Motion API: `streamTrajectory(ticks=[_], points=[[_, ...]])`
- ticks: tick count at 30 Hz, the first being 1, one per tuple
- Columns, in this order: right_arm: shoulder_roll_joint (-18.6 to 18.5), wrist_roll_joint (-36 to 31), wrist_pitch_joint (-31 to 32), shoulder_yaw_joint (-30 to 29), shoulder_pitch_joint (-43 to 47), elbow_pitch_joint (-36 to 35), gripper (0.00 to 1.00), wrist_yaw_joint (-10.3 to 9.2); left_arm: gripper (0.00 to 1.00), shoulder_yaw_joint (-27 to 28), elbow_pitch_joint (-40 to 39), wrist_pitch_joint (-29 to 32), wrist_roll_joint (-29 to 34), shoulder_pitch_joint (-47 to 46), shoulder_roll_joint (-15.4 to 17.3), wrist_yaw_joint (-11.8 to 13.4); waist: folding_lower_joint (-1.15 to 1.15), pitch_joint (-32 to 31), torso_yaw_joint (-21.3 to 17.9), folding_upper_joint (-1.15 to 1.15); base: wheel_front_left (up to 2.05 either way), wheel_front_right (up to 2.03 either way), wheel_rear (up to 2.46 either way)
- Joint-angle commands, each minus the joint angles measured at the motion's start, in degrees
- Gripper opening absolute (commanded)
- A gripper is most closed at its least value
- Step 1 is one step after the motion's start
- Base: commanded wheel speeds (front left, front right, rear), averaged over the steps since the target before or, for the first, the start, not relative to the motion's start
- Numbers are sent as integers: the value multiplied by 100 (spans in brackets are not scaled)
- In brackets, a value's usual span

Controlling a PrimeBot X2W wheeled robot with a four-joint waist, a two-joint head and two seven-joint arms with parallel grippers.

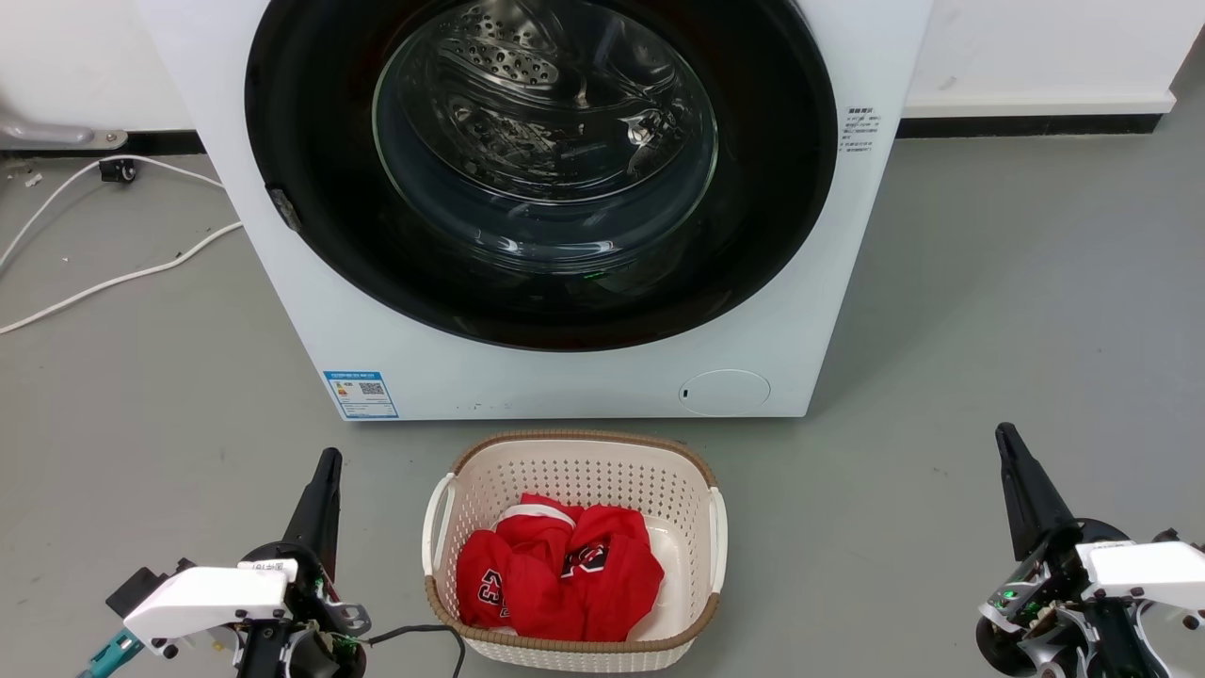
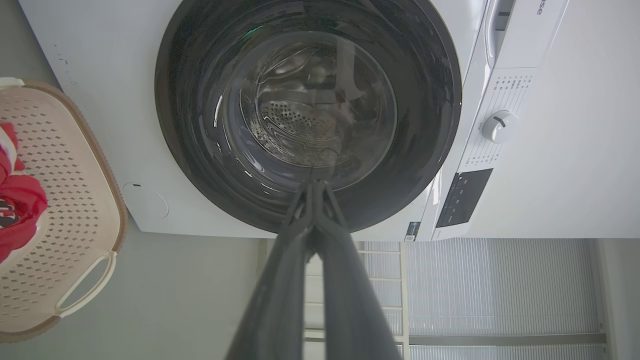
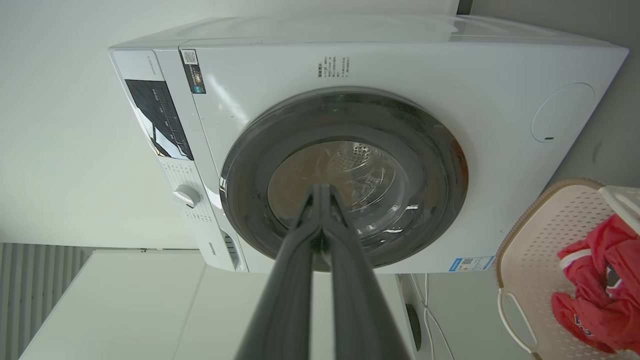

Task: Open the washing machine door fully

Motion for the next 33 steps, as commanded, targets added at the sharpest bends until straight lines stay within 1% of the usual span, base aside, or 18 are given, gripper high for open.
streamTrajectory(ticks=[1,3,4,6,13,16,20,26,33], points=[[17,-15,1,3,-80,4,0,2,0,9,4,8,-11,-56,-5,-20,0,0,0,0,0,0,0],[17,-15,1,3,-80,4,0,2,0,9,4,8,-11,-56,-5,-20,0,0,0,0,0,0,0],[0,0,-1,0,1,4,100,0,100,0,4,0,0,1,0,0,0,0,0,0,0,0,0],[3,-1,-13,11,58,60,100,0,100,-15,58,-13,0,47,-7,6,0,1,0,0,0,0,0],[4,-85,-224,95,147,-121,100,0,100,-174,-130,-221,63,80,-6,5,0,3,-10,0,0,0,0],[4,-182,-308,94,180,-188,100,0,100,-237,-215,-310,201,83,5,4,0,3,-17,0,0,0,0],[4,-464,-415,101,211,-307,100,0,100,-237,-362,-418,562,78,11,3,0,3,-27,0,0,0,0],[4,-1245,-569,150,228,-549,100,0,100,-269,-611,-569,1327,80,19,1,0,3,-34,0,0,0,0],[4,-2597,-735,304,257,-830,100,0,100,-246,-832,-735,2220,120,11,0,0,1,-32,0,0,0,0]])
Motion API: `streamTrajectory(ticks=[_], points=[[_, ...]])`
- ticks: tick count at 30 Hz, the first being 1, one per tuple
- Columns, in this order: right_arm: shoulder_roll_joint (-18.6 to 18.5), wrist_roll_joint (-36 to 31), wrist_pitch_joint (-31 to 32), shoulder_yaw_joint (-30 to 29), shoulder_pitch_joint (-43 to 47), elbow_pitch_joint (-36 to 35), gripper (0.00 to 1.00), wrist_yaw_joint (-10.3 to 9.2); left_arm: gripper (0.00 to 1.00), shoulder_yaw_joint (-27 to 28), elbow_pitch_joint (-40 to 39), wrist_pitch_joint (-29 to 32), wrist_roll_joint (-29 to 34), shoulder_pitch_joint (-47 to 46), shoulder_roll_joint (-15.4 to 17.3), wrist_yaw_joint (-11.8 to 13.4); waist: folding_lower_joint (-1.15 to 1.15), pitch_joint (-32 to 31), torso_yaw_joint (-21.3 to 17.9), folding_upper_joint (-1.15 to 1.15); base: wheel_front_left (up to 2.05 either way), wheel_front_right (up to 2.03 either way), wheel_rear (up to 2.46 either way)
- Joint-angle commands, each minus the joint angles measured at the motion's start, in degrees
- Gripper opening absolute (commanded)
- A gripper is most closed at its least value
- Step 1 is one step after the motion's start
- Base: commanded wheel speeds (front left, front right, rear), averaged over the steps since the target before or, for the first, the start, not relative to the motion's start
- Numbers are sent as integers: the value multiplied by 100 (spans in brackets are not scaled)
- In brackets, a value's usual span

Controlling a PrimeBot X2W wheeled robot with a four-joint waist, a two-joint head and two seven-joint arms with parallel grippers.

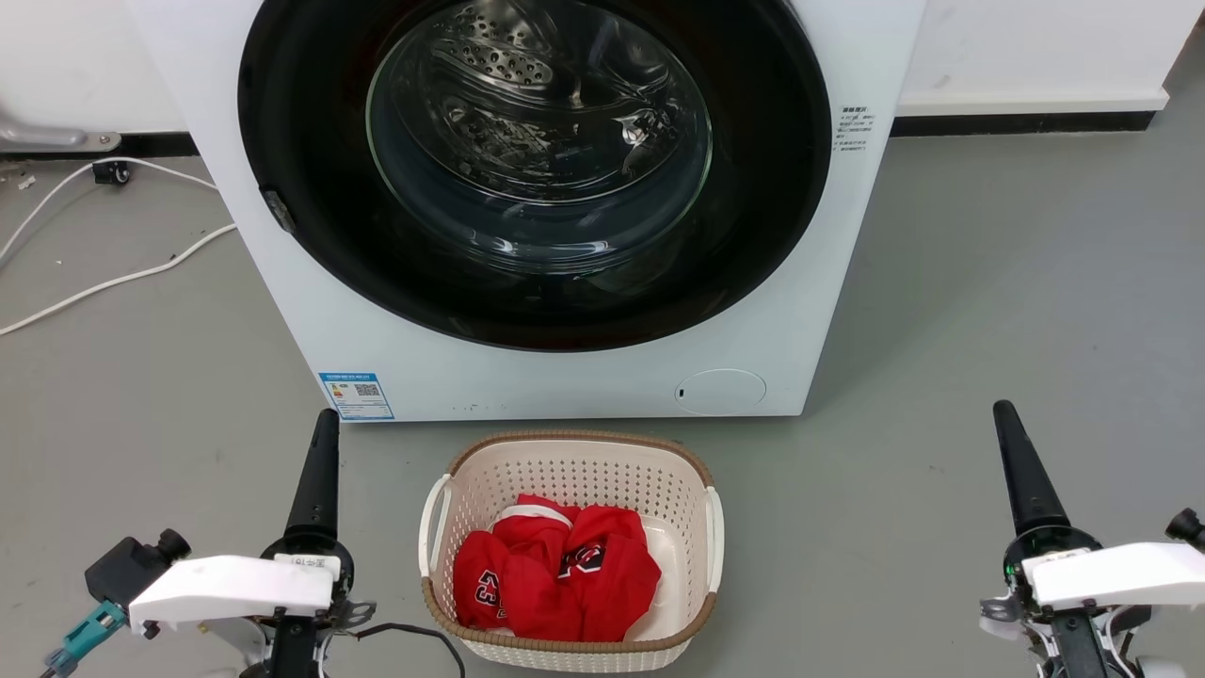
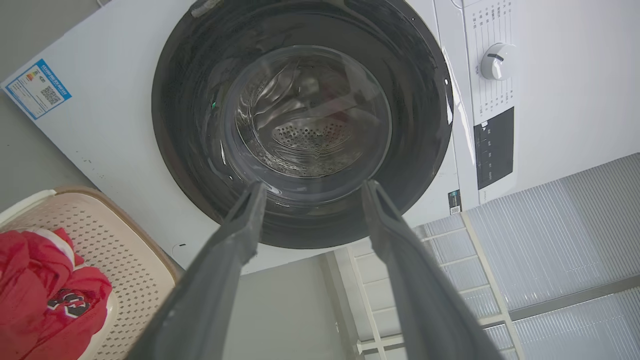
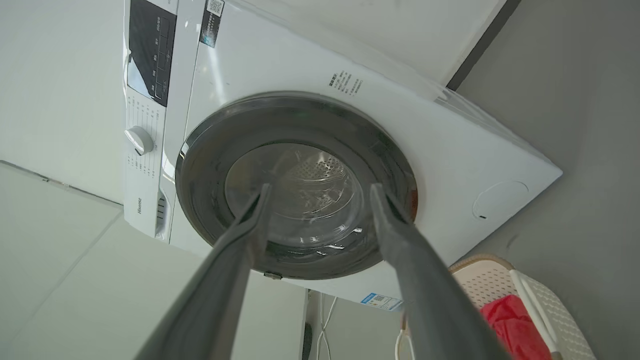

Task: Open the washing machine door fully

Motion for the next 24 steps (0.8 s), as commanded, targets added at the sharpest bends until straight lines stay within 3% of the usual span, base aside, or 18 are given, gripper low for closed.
streamTrajectory(ticks=[1,8,24], points=[[-20,-401,-72,41,-33,-189,100,1,100,6,-166,-76,294,-51,25,-9,0,-1,4,0,0,0,0],[-20,-1487,-224,112,56,-376,100,1,100,-85,-306,-226,1046,21,62,-11,0,-11,18,0,0,0,0],[-20,-2999,-511,260,196,-493,100,1,100,-128,-434,-517,2547,83,72,-15,0,-17,22,0,0,0,0]])
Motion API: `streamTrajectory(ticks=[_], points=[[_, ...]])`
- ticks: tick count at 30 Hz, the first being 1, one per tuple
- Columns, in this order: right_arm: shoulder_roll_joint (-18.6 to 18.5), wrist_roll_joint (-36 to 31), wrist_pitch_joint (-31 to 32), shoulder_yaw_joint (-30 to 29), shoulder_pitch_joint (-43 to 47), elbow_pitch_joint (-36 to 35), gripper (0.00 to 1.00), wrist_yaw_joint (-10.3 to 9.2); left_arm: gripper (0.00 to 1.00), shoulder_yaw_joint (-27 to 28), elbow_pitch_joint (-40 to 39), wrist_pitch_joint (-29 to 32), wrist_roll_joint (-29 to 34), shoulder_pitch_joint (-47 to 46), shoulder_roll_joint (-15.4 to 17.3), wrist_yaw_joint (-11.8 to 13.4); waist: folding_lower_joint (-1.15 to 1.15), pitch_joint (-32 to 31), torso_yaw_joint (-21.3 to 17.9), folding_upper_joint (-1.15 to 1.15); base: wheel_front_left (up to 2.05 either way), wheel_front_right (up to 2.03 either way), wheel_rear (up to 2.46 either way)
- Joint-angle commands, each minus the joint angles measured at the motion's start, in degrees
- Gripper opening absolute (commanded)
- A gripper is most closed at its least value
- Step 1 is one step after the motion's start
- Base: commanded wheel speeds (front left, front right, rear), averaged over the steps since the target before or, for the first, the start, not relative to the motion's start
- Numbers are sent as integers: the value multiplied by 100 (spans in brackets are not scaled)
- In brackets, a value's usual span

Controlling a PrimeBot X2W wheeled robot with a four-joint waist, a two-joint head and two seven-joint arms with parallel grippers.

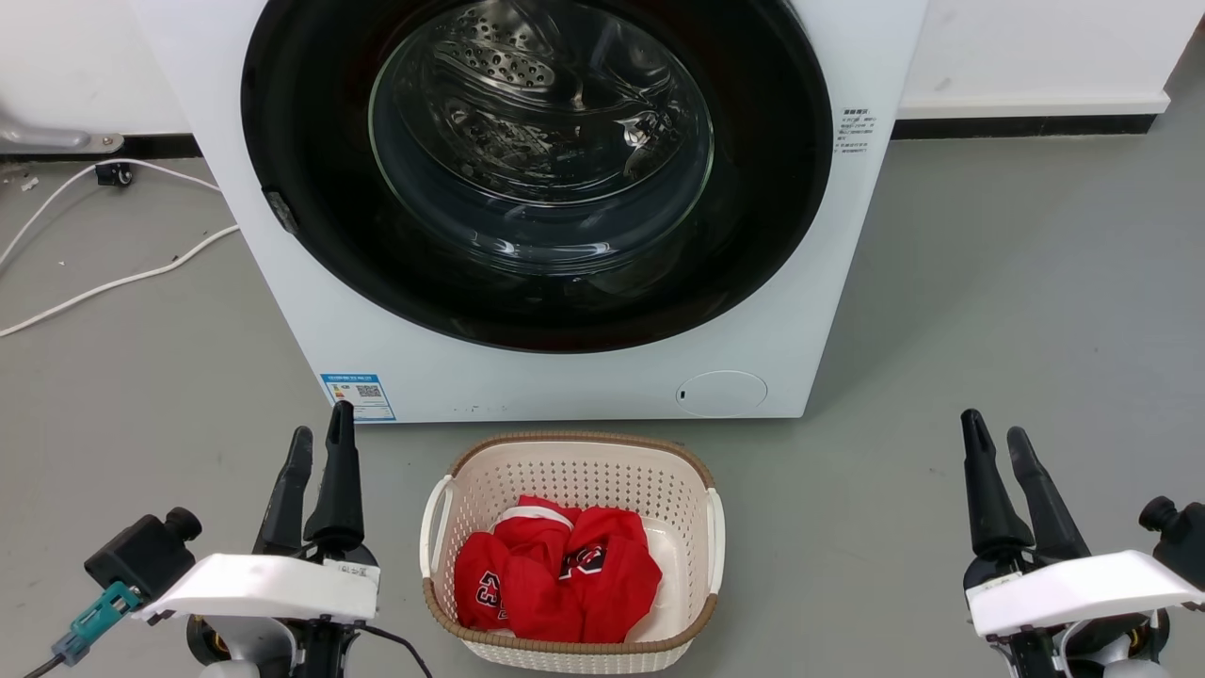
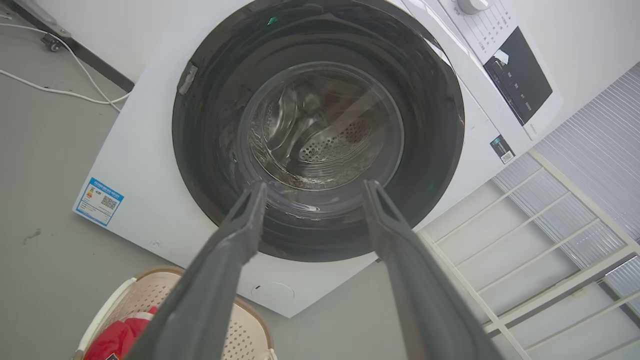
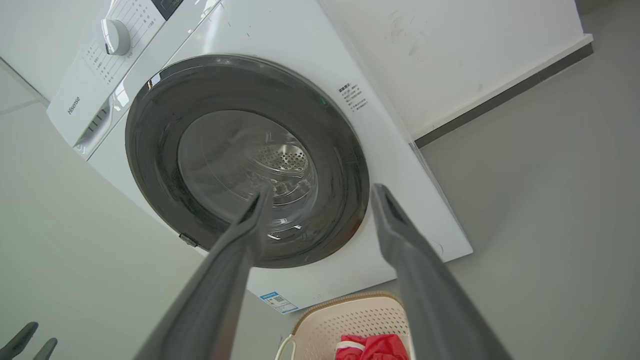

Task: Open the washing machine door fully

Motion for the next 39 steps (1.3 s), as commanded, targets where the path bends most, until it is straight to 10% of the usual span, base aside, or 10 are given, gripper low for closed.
streamTrajectory(ticks=[1,39], points=[[-21,-183,-54,18,-22,-99,100,1,100,-7,-102,-42,159,-12,40,-14,0,1,-1,0,0,0,0],[-20,-2924,45,70,174,-558,100,1,100,-199,-173,-618,2779,83,69,-19,0,18,31,0,0,0,0]])
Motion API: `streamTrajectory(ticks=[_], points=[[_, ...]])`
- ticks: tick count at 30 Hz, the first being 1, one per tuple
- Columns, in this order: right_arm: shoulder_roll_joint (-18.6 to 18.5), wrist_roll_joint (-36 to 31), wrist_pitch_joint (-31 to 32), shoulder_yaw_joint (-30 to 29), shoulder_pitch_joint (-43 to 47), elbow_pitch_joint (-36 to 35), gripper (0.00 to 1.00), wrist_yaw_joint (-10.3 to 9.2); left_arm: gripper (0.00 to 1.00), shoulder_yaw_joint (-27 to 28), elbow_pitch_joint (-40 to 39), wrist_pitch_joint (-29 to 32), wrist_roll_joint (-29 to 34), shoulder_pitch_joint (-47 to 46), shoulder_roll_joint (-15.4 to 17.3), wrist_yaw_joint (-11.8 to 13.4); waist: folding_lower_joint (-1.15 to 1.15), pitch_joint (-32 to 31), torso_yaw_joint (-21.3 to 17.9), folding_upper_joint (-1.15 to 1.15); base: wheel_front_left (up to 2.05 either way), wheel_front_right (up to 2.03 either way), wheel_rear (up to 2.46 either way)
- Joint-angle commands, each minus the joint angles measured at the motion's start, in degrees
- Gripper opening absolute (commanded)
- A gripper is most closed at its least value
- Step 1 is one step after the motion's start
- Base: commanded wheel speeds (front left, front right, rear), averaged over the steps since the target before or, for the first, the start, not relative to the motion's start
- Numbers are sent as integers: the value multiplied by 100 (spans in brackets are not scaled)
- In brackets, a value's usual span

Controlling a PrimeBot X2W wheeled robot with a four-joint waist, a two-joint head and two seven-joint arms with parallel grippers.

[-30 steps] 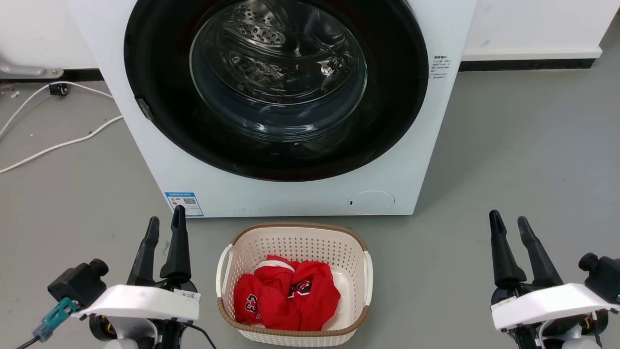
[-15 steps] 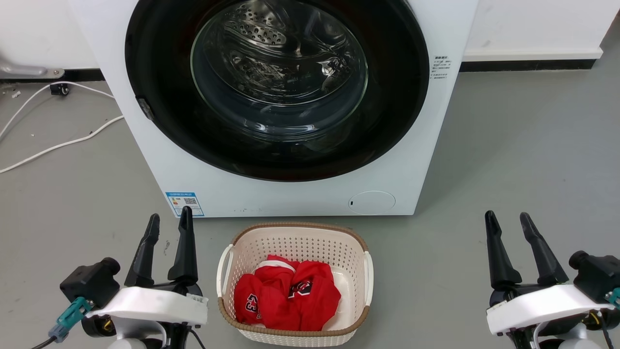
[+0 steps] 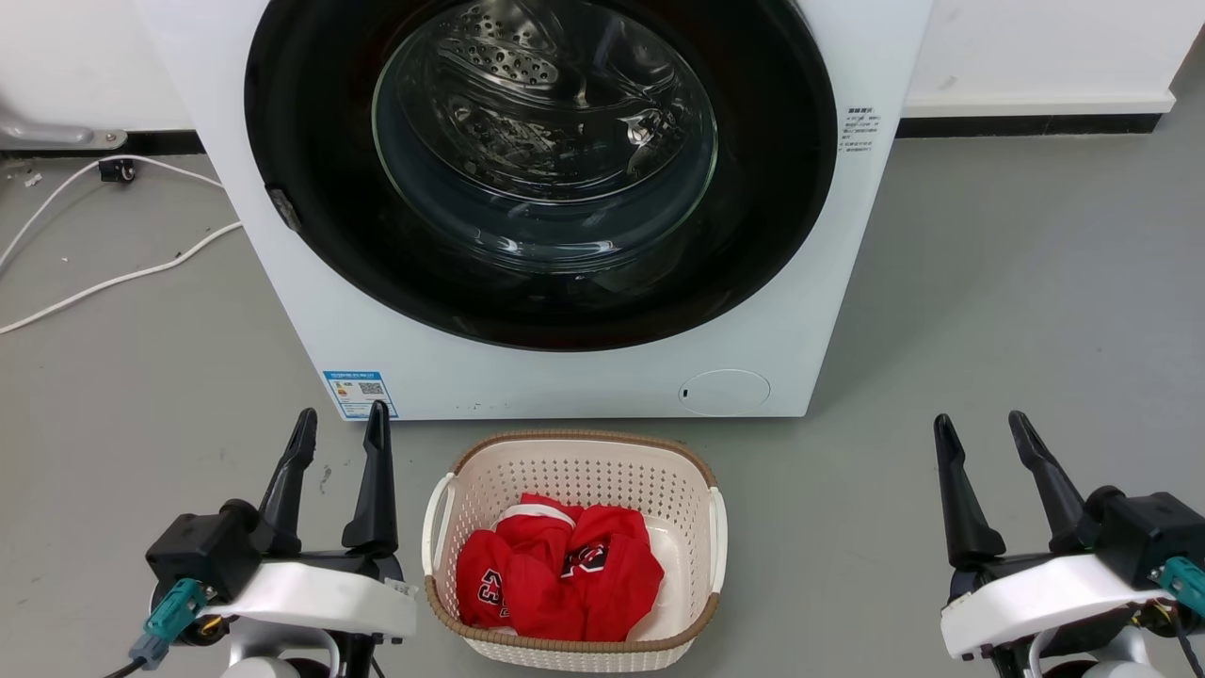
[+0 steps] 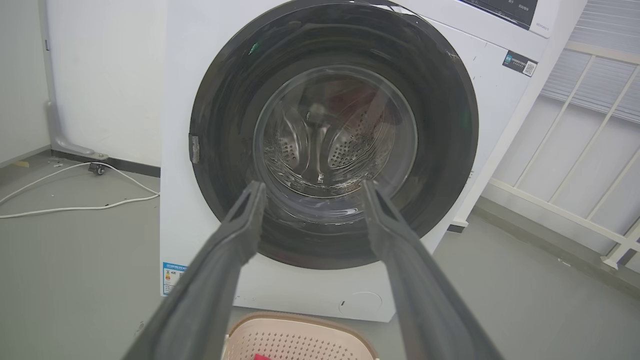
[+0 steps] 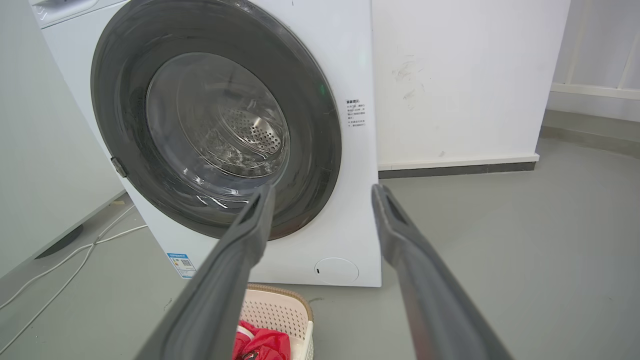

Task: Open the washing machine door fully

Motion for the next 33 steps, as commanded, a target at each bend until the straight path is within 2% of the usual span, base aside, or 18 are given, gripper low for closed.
streamTrajectory(ticks=[1,20,33], points=[[-19,-155,-1,4,42,-75,100,0,100,2,-39,-63,155,30,31,-11,0,0,0,0,0,0,0],[-18,-933,-8,27,134,-109,100,-1,100,3,-90,-283,1114,138,-17,-14,0,-1,-2,0,0,0,0],[-18,-1282,-93,62,167,-118,100,-1,100,-18,-87,-404,1467,181,-40,-17,0,22,-11,0,0,0,0]])
